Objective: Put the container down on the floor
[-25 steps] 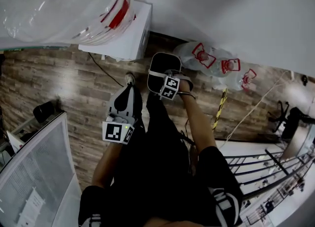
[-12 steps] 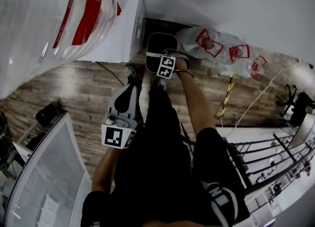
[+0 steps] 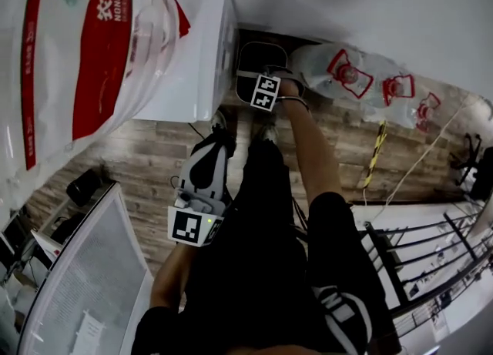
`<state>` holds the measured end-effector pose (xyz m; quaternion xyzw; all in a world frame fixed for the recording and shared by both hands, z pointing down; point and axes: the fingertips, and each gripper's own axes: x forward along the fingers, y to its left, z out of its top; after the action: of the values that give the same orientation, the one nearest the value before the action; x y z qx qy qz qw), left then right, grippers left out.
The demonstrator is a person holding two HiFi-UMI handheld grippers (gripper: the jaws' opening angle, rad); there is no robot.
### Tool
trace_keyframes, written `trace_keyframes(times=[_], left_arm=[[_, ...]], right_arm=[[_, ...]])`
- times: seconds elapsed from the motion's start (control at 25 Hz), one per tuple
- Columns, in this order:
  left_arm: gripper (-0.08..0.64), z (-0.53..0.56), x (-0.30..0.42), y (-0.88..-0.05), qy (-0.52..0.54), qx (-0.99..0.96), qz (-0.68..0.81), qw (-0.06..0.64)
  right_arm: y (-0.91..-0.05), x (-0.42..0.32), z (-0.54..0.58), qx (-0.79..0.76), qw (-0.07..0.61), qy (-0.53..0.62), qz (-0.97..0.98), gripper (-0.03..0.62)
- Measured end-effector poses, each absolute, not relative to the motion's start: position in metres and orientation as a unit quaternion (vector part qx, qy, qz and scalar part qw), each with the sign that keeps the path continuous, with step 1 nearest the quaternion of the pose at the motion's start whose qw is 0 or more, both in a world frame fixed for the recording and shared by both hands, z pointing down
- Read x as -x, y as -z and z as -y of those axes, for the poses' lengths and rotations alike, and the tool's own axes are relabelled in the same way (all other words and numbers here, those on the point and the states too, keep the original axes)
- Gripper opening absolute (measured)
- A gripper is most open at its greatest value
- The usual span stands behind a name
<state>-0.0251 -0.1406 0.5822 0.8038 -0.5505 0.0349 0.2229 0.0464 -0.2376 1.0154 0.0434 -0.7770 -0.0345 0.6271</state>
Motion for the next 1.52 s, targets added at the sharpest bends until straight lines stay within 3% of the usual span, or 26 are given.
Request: trace_keyframes(times=[0.76,1.52], left_arm=[[0.031,0.153,0.035,-0.639,-0.043,-0.795,0.555,0.240],[0.031,0.142,0.043,-0.656,-0.037,-0.800,0.548,0.241]], right_arm=[[-1.107,-0.024,0.294,-0.089,0.626,0.062,0.772,0.034],[-1.146,-0.021,0.250,-0.039,0.619,0.091,0.779,0.034]])
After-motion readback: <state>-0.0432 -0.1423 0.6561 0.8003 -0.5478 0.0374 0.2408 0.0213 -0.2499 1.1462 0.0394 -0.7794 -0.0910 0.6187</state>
